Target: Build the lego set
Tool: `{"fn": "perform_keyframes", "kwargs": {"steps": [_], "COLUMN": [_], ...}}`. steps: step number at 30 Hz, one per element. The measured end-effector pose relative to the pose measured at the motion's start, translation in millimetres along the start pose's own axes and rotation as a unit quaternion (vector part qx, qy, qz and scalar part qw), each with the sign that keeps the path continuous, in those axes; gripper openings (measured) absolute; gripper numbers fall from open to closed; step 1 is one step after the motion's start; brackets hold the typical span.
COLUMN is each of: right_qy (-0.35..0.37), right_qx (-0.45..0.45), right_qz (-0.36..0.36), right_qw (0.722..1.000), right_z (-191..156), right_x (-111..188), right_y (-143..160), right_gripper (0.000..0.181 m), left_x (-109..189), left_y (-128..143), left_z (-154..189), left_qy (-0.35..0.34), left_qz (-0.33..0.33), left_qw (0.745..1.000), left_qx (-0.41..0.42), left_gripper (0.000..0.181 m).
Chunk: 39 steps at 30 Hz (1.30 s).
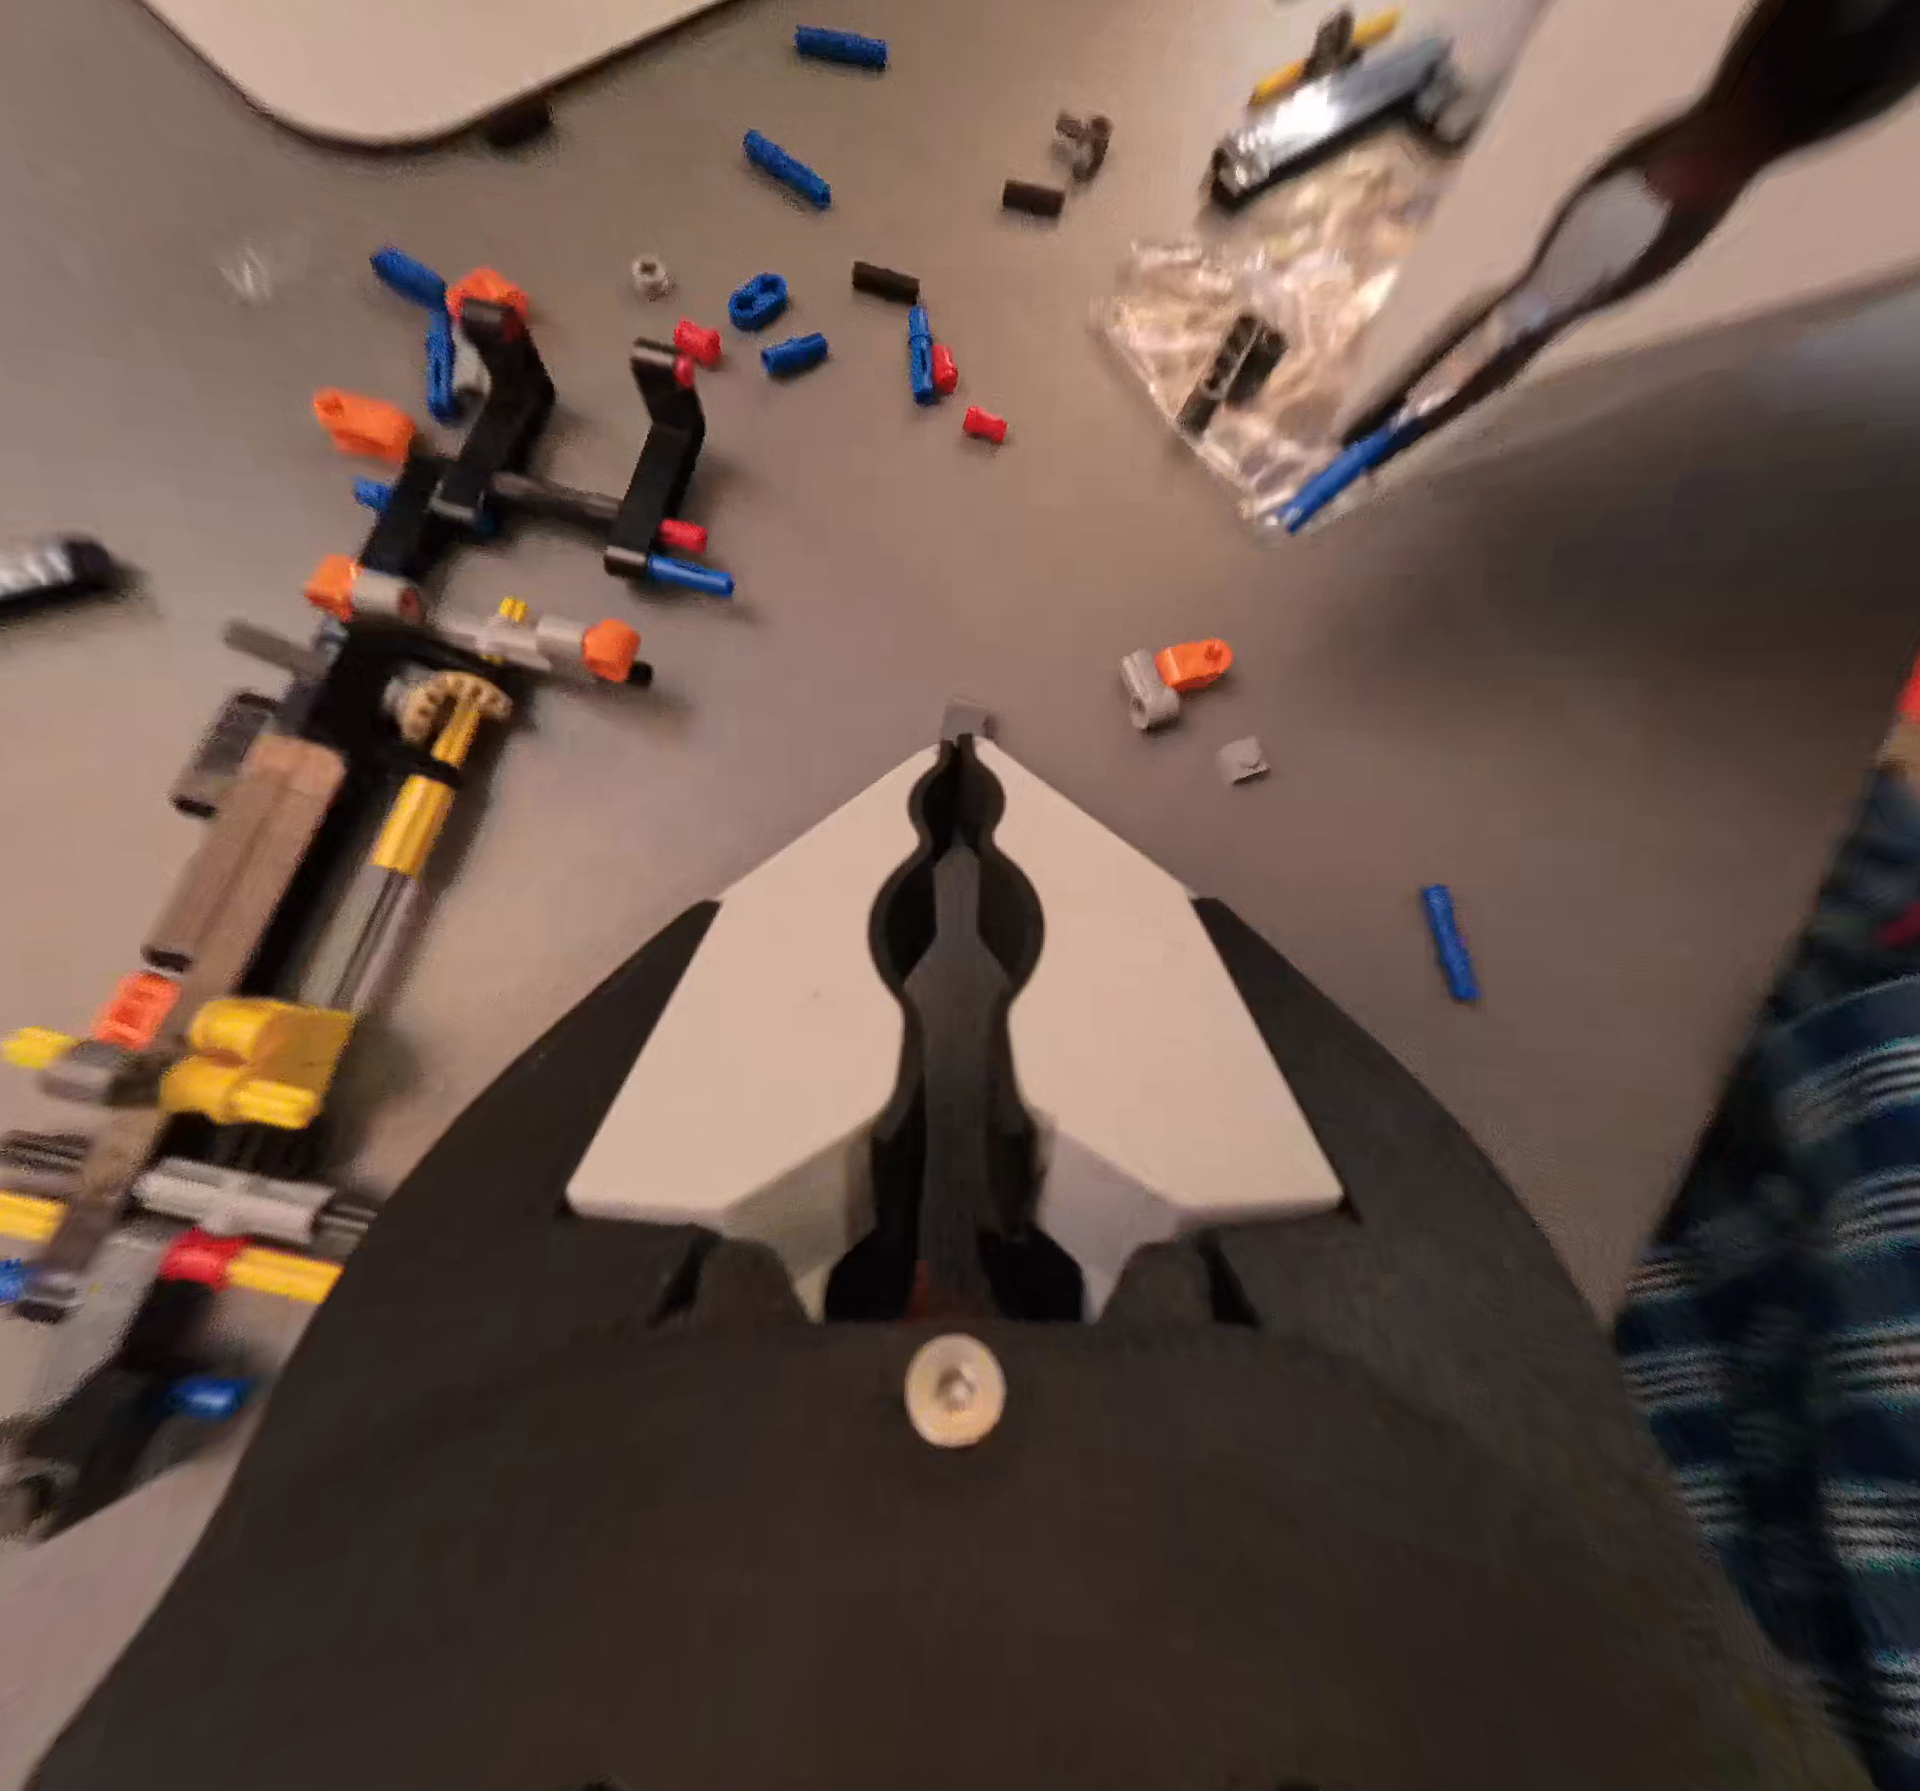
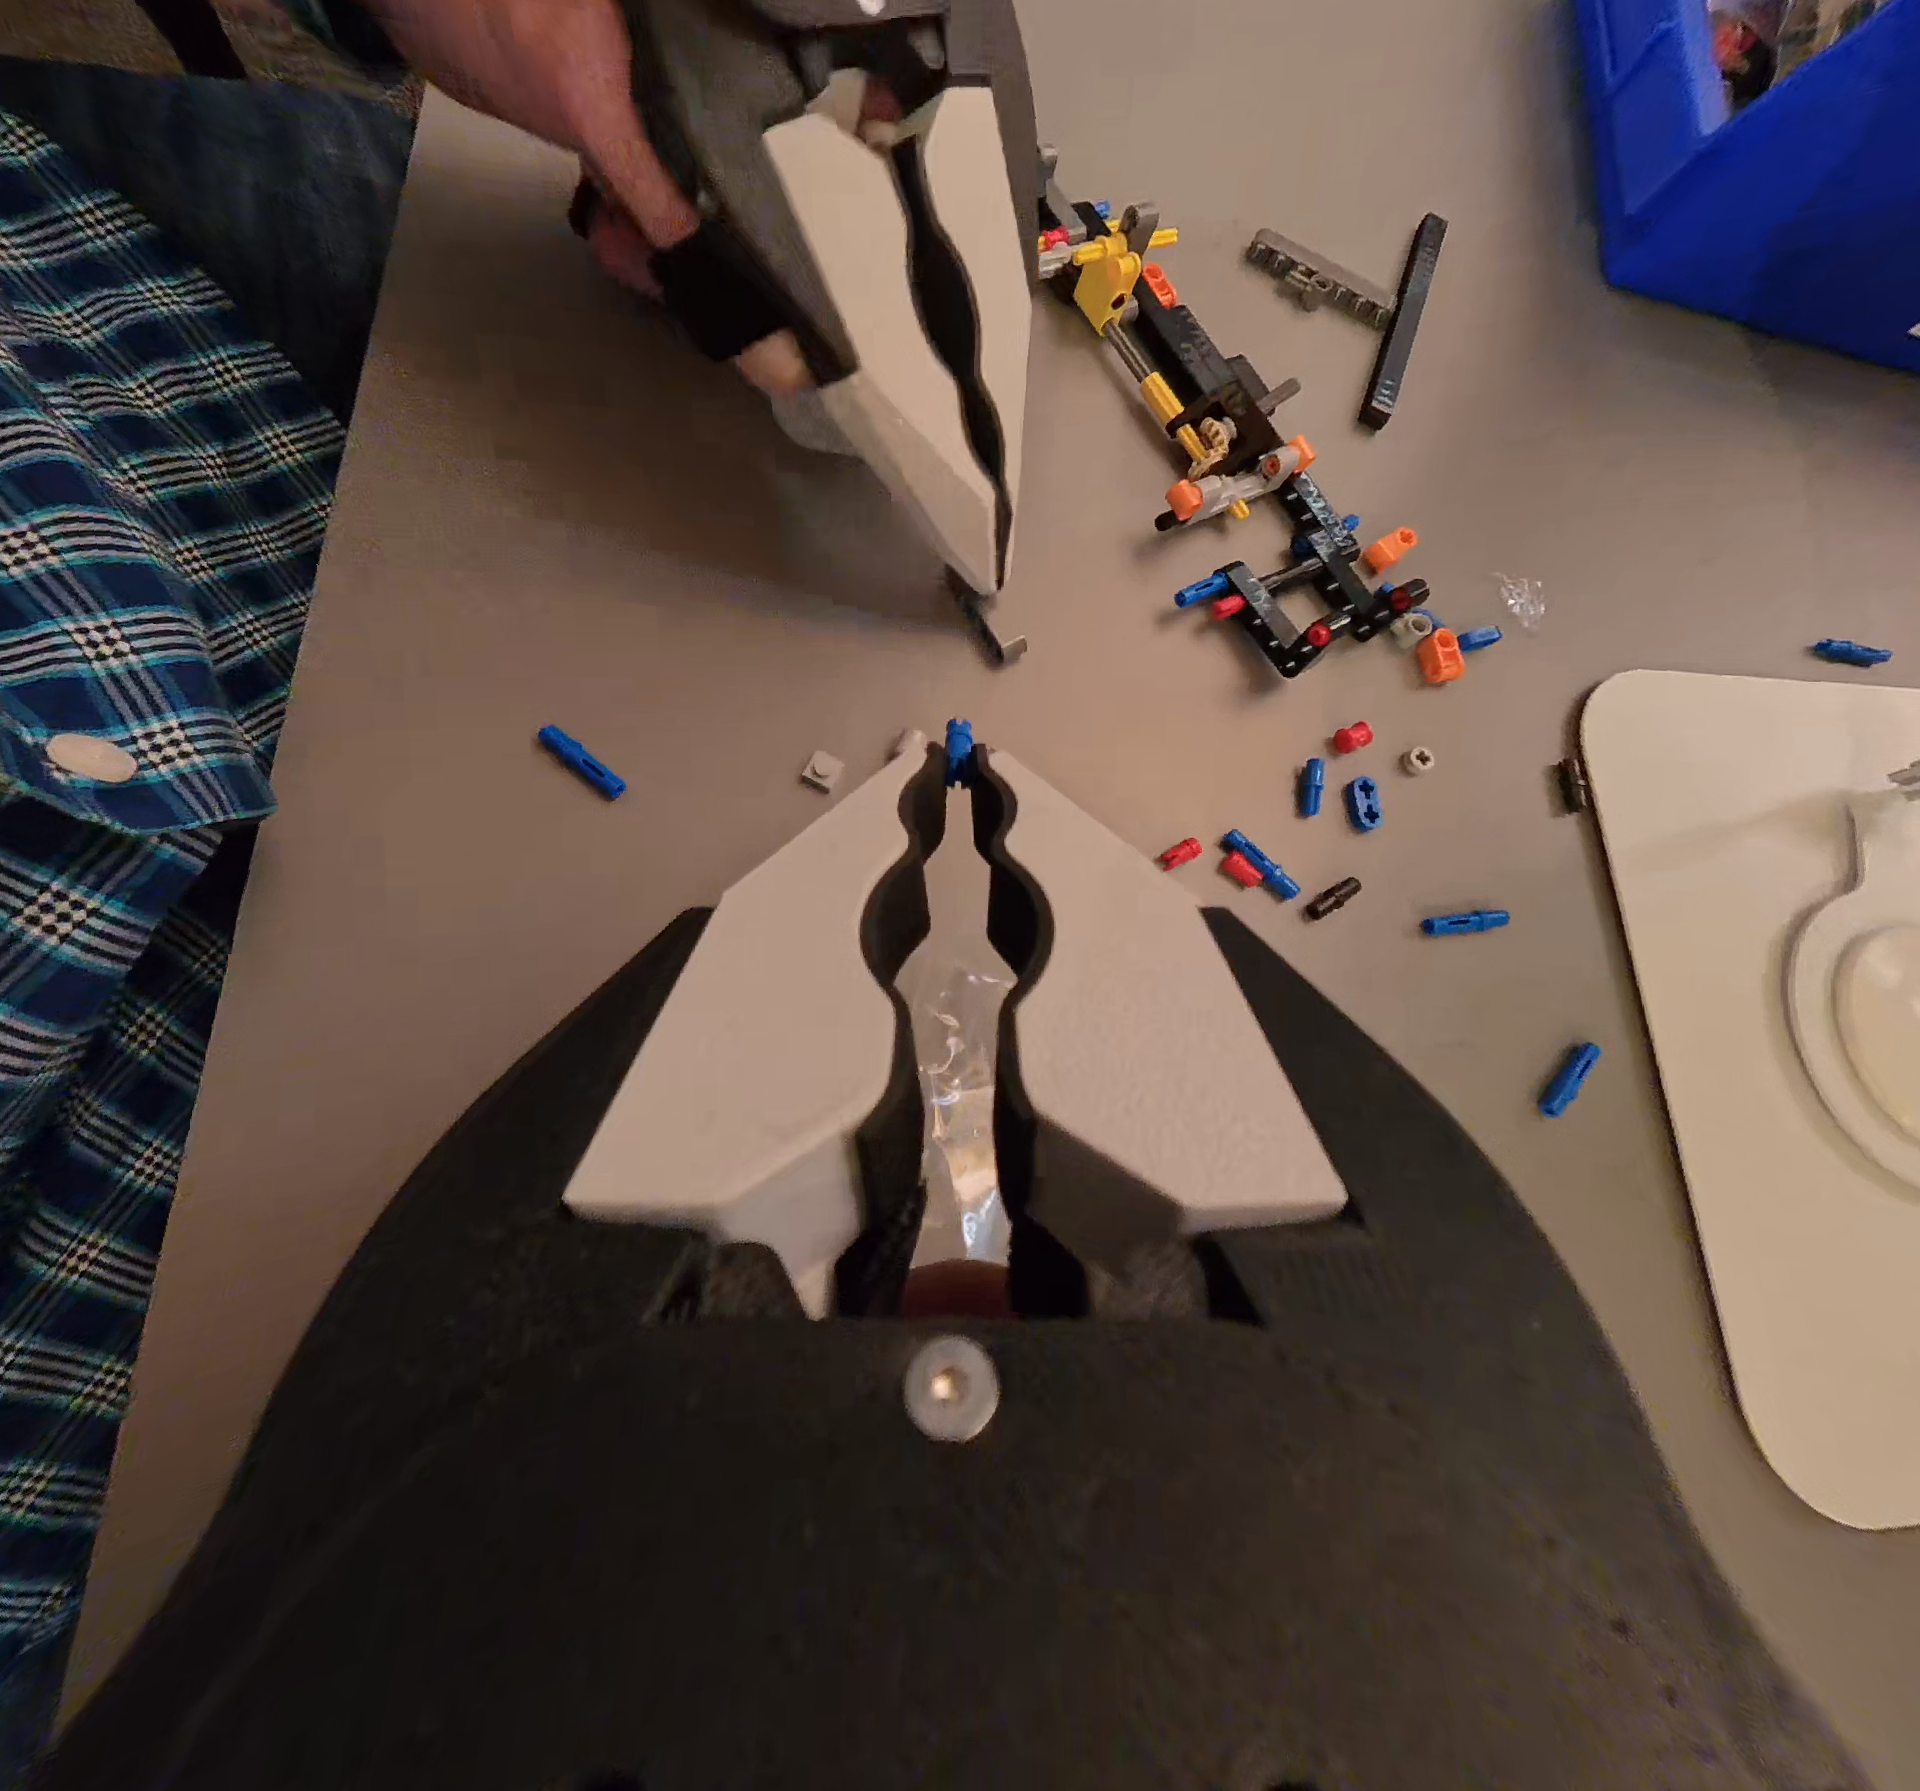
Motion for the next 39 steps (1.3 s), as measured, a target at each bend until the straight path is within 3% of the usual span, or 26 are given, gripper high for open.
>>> {"fn": "perform_keyframes", "kwargs": {"steps": [3,5,10,15,21,24,28,32,39], "right_qy": [-0.002,-0.002,-0.001,-0.002,-0.001,0.0,-0.001,-0.002,-0.007], "right_qx": [-0.001,-0.001,-0.003,-0.004,-0.002,-0.004,-0.004,-0.004,-0.002], "right_qz": [0.002,0.003,0.005,0.006,0.008,0.007,0.008,0.008,0.004], "right_qw": [1.0,1.0,1.0,1.0,1.0,1.0,1.0,1.0,1.0], "right_z": [1,1,2,1,0,1,0,0,1], "right_x": [0,-1,0,-1,0,1,2,2,-3], "right_y": [0,-1,-1,1,-1,0,0,0,2], "right_gripper": [0.002,0.002,0.002,0.002,0.002,0.002,0.002,0.002,0.002], "left_x": [2,5,16,18,10,9,8,7,14], "left_y": [3,5,-14,3,7,7,8,15,8], "left_z": [-10,-18,-7,0,1,7,21,2,2], "left_qy": [0.046,0.034,0.035,-0.04,-0.056,-0.018,0.12,0.068,-0.002], "left_qz": [0.017,0.016,0.054,-0.012,-0.031,-0.024,0.001,-0.003,0.002], "left_qw": [0.993,0.992,0.997,0.996,0.993,0.998,0.988,0.992,1.0], "left_qx": [0.109,0.123,0.041,-0.074,-0.104,-0.063,0.102,0.111,0.015], "left_gripper": [0.0,0.0,0.005,0.011,0.006,0.005,0.005,0.01,0.022]}}
Point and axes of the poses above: each gripper's, where its closed fingertips meet, x back along the fingers, y out of its underside, z = x × y across the jaws, the point moved 3 cm from there along x, back along the fingers, and after that the axes turned 11 degrees about y, right-handed, at the moved point
